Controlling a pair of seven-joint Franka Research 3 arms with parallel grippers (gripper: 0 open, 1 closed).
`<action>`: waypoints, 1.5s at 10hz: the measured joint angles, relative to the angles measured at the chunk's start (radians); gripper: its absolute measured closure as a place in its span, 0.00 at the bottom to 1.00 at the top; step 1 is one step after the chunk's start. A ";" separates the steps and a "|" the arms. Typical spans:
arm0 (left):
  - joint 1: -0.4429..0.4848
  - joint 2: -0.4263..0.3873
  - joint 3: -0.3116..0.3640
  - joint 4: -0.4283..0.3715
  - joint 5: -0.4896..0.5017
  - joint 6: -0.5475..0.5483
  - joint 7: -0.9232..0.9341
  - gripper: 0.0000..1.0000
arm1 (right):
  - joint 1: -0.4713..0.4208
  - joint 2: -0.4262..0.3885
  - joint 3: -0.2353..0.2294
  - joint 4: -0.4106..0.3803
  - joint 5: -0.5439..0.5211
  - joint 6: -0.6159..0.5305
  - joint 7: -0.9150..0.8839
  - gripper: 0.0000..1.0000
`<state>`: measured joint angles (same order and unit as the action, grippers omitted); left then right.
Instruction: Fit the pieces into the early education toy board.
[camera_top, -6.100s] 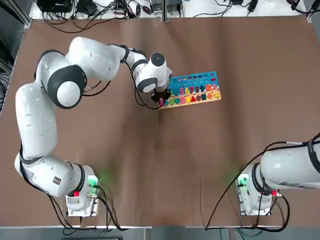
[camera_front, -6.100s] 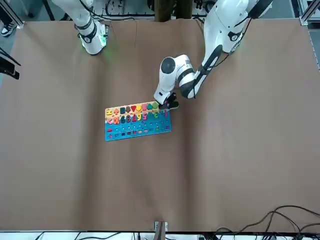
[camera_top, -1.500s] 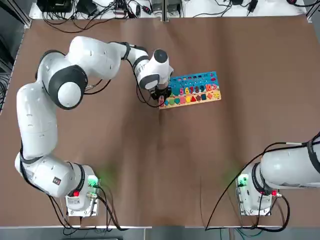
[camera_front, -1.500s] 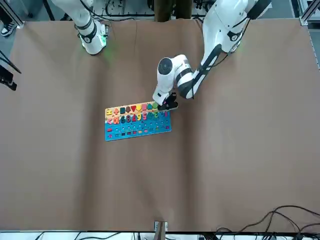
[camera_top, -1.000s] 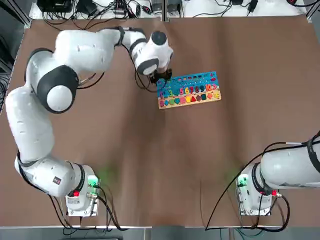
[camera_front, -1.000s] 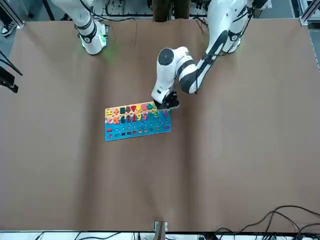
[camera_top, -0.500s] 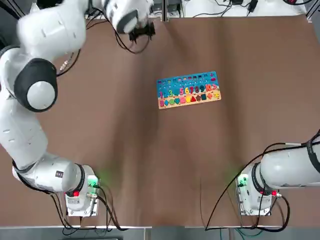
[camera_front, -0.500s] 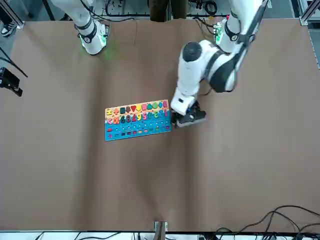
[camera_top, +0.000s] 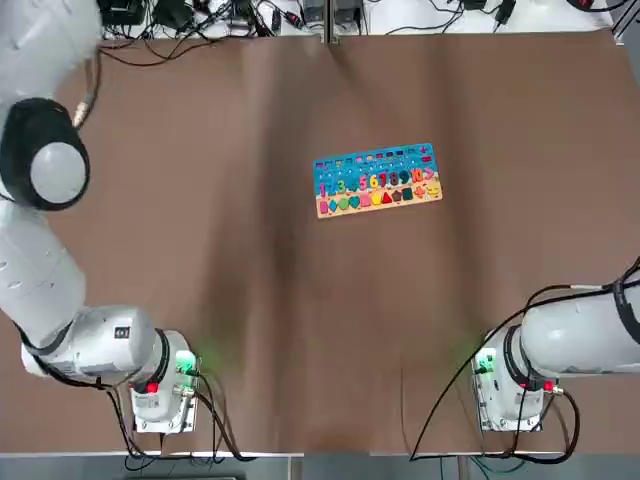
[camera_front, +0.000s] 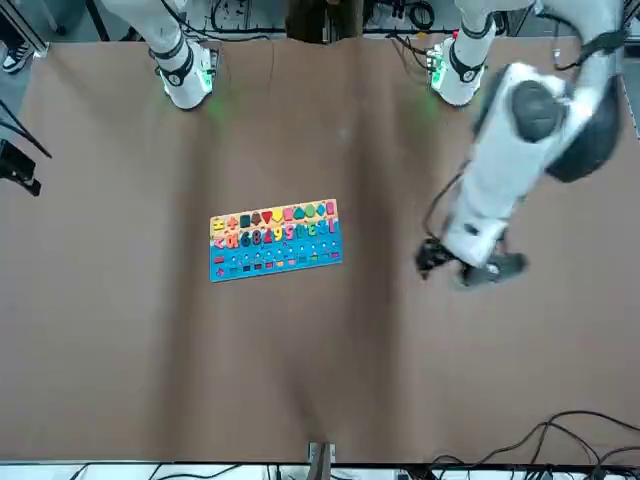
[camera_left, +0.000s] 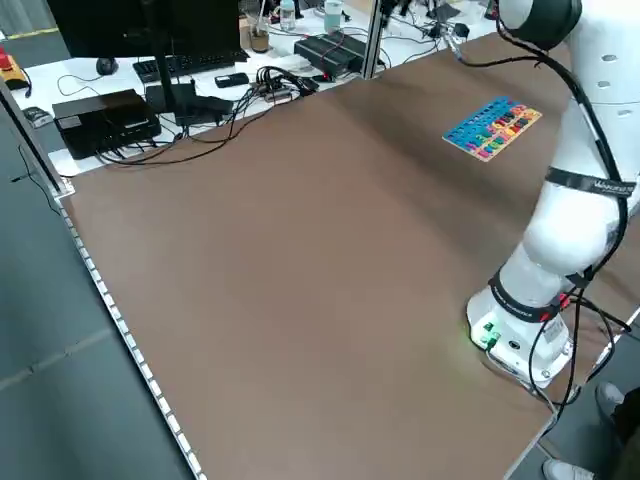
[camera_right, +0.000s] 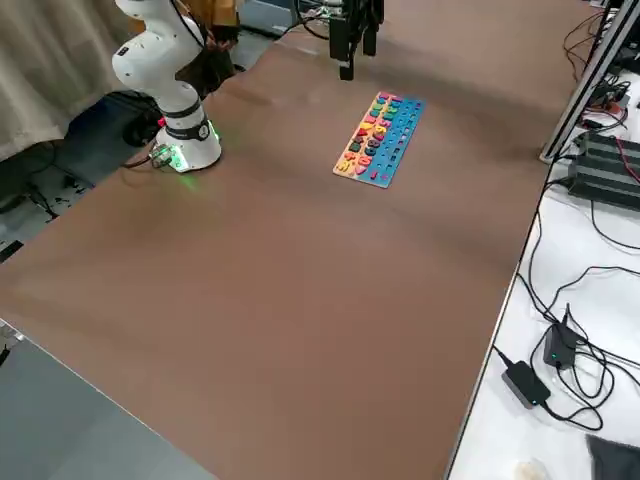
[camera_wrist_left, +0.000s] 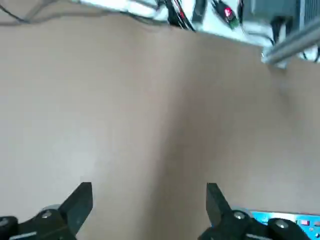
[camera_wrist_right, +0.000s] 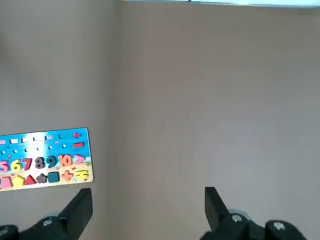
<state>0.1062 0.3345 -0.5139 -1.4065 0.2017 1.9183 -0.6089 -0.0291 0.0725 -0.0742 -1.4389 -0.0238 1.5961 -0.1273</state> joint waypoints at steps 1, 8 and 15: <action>0.039 -0.028 0.000 0.006 -0.016 -0.017 0.072 0.00 | -0.007 0.026 -0.001 -0.002 0.000 0.036 0.000 0.01; -0.091 -0.210 0.412 0.009 -0.226 -0.310 0.442 0.00 | -0.002 0.115 0.003 0.002 0.000 0.155 0.000 0.01; -0.184 -0.328 0.570 -0.074 -0.175 -0.438 0.574 0.00 | 0.008 0.097 0.011 0.015 0.000 0.080 0.000 0.01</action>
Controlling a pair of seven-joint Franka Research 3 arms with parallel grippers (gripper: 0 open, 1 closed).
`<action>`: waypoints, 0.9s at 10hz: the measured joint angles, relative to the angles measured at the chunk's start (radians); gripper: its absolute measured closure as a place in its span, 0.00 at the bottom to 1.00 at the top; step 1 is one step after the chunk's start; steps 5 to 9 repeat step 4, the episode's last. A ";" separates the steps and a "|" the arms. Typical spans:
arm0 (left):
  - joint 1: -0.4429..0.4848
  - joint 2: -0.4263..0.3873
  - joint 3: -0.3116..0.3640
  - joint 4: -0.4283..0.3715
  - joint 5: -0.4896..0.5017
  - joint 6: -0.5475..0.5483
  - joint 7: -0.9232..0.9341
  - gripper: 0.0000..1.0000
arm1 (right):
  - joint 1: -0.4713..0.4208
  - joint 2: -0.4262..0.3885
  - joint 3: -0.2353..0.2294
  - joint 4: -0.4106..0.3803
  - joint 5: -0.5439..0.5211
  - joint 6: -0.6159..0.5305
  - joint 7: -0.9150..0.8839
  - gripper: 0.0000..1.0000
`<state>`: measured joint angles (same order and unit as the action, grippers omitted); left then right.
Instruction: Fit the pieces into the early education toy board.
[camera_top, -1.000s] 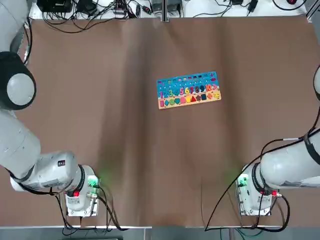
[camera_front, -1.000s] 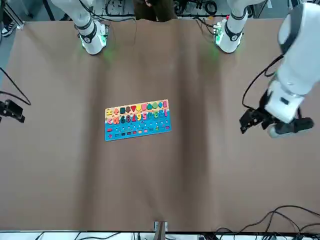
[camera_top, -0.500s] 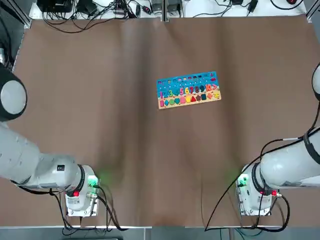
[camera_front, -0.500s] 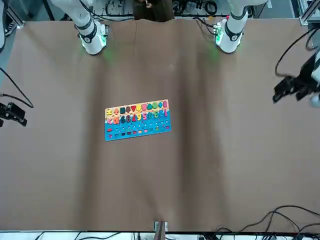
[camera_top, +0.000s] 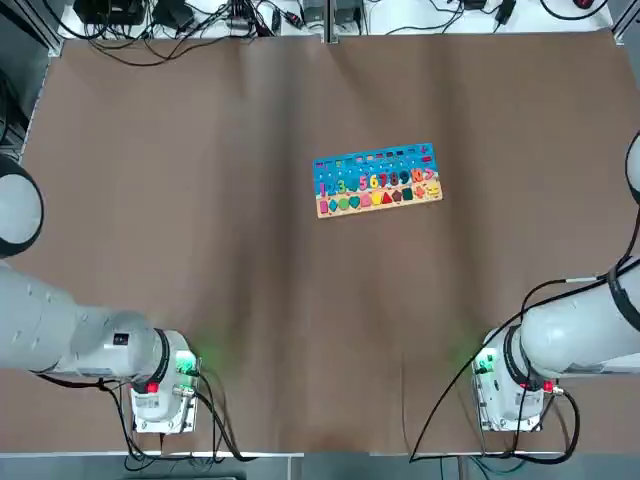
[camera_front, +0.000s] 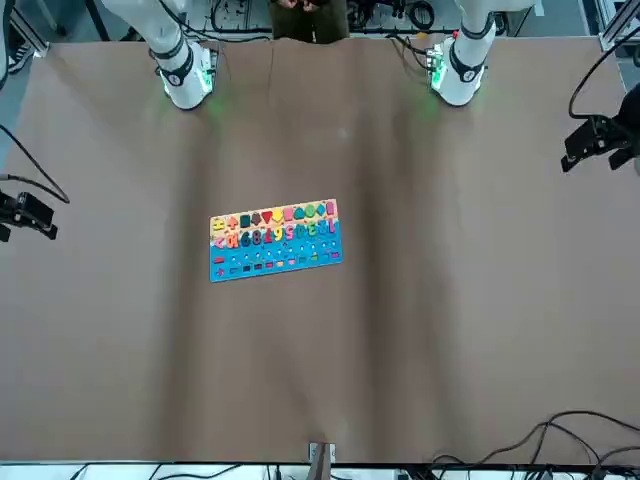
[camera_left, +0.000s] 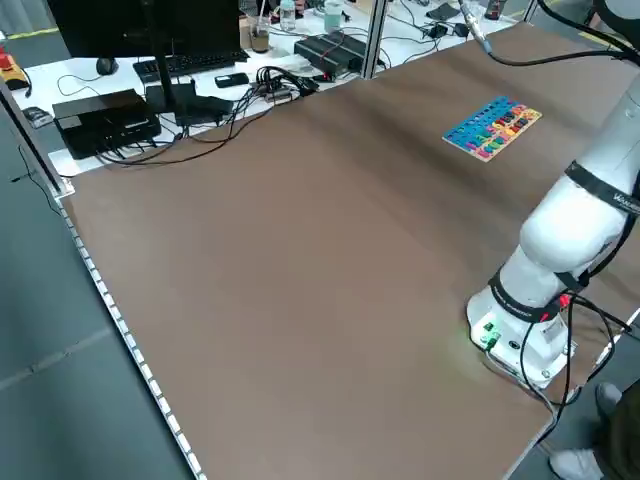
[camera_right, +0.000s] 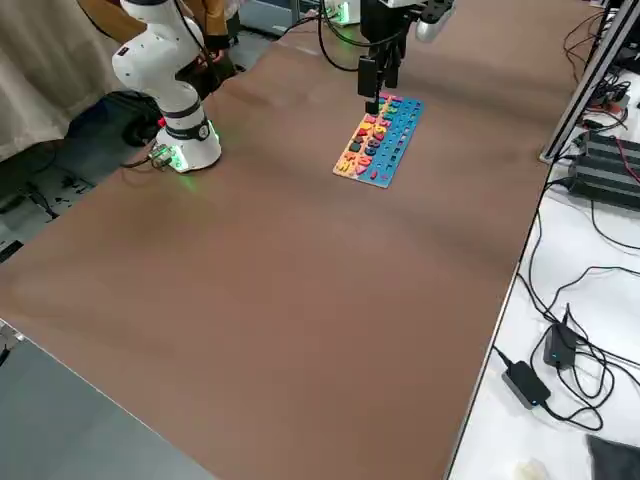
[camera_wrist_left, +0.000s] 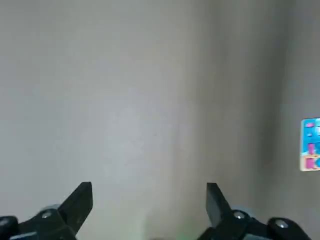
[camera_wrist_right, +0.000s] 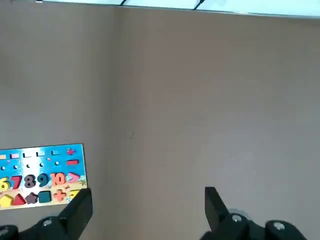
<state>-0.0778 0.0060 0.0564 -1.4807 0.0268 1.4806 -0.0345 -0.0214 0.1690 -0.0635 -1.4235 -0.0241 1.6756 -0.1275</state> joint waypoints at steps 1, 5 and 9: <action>-0.024 0.002 0.013 -0.003 0.011 0.000 -0.001 0.01 | 0.000 0.000 -0.001 0.000 0.000 -0.001 0.000 0.01; -0.030 0.011 0.014 -0.004 0.011 0.004 -0.005 0.02 | 0.000 0.000 -0.001 0.000 0.000 -0.002 0.000 0.01; -0.030 0.011 0.014 -0.004 0.011 0.004 -0.005 0.02 | 0.000 0.000 -0.001 0.000 0.000 -0.002 0.000 0.01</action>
